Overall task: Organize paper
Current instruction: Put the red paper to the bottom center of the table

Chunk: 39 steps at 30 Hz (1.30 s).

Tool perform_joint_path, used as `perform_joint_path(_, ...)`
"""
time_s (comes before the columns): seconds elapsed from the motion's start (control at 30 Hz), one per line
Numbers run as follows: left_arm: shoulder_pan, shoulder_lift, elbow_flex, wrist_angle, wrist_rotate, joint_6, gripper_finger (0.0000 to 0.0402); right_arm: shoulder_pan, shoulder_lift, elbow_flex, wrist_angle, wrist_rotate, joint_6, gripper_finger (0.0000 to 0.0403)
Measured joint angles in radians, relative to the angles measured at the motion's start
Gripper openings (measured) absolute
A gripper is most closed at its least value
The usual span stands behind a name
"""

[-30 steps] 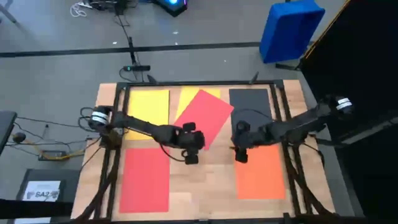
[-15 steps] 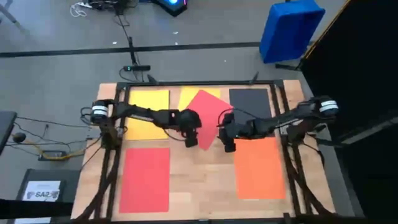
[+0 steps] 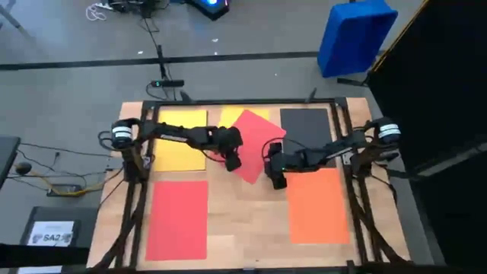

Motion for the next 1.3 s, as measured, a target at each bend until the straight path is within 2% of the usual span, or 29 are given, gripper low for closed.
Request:
perform_joint_path(0.2,-0.003,0.011,0.000,-0.030,-0.010,-0.030,0.0131,0.017,0.002,0.000,0.010,-0.008,-0.024,0.0268)
perform_joint_path(0.37,-0.004,0.068,0.003,-0.031,0.030,-0.050,0.0131,0.013,0.006,0.000,0.014,-0.008,-0.034,0.0268)
perform_joint_path(0.6,-0.017,0.110,0.007,-0.018,0.059,-0.076,0.0131,0.027,0.093,0.003,0.093,0.003,-0.069,0.0268)
perform_joint_path(0.9,-0.035,0.109,0.016,-0.003,0.074,-0.088,0.0131,0.054,0.113,0.002,0.183,0.110,-0.068,0.0267)
perform_joint_path(1.17,-0.035,0.110,0.015,-0.004,0.075,-0.087,0.0131,0.057,0.085,-0.002,0.189,0.224,-0.096,0.0265)
perform_joint_path(1.3,-0.035,0.110,0.014,-0.004,0.075,-0.082,0.0131,0.044,0.085,-0.002,0.163,0.245,-0.131,0.0266)
